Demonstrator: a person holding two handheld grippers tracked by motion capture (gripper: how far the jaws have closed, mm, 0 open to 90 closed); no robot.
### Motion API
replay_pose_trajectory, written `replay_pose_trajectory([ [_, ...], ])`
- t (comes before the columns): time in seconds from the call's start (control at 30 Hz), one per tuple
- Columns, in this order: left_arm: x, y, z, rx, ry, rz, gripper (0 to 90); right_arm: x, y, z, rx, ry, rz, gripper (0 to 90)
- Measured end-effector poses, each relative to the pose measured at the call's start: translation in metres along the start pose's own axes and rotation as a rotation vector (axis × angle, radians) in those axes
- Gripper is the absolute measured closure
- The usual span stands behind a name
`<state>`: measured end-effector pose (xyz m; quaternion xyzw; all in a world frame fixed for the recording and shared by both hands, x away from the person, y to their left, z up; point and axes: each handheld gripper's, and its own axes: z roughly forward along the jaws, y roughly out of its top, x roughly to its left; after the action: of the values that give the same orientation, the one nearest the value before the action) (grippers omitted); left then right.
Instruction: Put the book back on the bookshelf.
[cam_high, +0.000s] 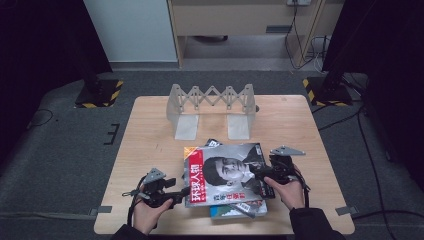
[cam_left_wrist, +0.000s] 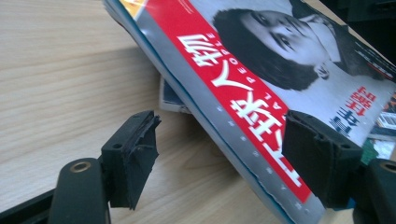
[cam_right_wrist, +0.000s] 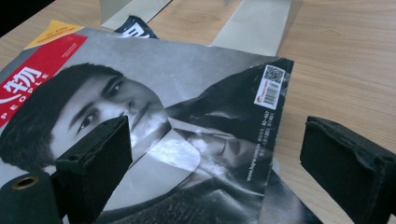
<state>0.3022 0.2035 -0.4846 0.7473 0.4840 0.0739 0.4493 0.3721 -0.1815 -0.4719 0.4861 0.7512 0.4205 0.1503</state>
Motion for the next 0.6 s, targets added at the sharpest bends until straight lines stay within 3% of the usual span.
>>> replay_pose_trajectory([
  [0.23, -0.004, -0.003, 0.007, 0.039, -0.031, 0.001, 26.4, 0.003, -0.003, 0.003, 0.015, 0.012, -0.014, 9.9],
  [0.37, -0.006, -0.005, 0.010, 0.037, -0.048, 0.019, 28.9, 0.004, -0.006, 0.005, 0.027, 0.023, -0.019, 9.9],
  [0.6, -0.009, -0.007, 0.016, 0.061, -0.069, -0.001, 28.9, 0.005, -0.010, 0.005, 0.040, 0.031, -0.024, 10.1],
])
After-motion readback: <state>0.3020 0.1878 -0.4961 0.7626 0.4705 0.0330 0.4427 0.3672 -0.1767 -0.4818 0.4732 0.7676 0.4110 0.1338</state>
